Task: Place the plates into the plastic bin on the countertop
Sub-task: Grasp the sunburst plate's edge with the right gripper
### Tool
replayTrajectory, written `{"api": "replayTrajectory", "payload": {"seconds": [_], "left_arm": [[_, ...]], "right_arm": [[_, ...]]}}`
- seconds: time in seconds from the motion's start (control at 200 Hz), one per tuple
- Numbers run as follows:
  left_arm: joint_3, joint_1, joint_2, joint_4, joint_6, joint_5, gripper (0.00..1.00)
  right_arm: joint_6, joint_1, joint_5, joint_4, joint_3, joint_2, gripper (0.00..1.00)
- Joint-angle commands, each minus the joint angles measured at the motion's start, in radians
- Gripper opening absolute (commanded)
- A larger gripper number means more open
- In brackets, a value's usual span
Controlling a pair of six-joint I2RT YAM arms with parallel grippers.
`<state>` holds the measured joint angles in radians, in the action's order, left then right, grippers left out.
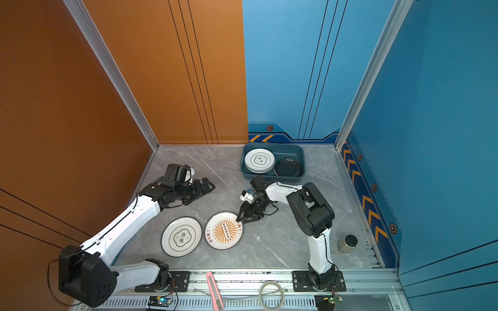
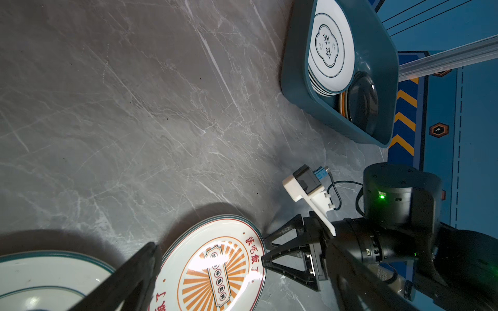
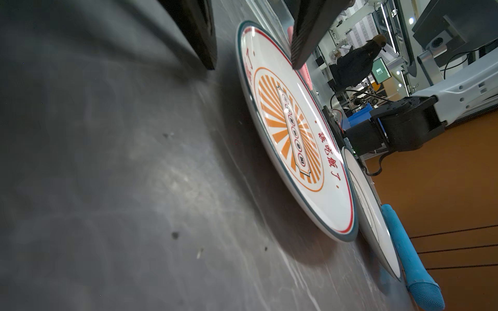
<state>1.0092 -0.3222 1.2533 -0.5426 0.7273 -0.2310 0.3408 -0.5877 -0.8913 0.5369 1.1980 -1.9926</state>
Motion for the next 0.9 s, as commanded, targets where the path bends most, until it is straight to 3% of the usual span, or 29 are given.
{"api": "replayTrajectory", "payload": {"seconds": [0.0, 0.28, 0.891], "left_arm": [[0.008, -0.008, 0.017, -0.013, -0.012, 0.019, 0.98], [0.006, -0.008, 0.044, 0.005, -0.026, 0.009, 0.98], [-0.018, -0.005, 0.061, 0.007, -0.060, -0.023, 0.98]], "right_arm": [[0.003, -0.006, -0.024, -0.005, 0.029, -0.027, 0.44], [-0.006, -0.010, -0.042, 0.017, 0.057, -0.068, 0.26], [0.001, 0.003, -0.031, 0.018, 0.108, -0.101, 0.03]]}}
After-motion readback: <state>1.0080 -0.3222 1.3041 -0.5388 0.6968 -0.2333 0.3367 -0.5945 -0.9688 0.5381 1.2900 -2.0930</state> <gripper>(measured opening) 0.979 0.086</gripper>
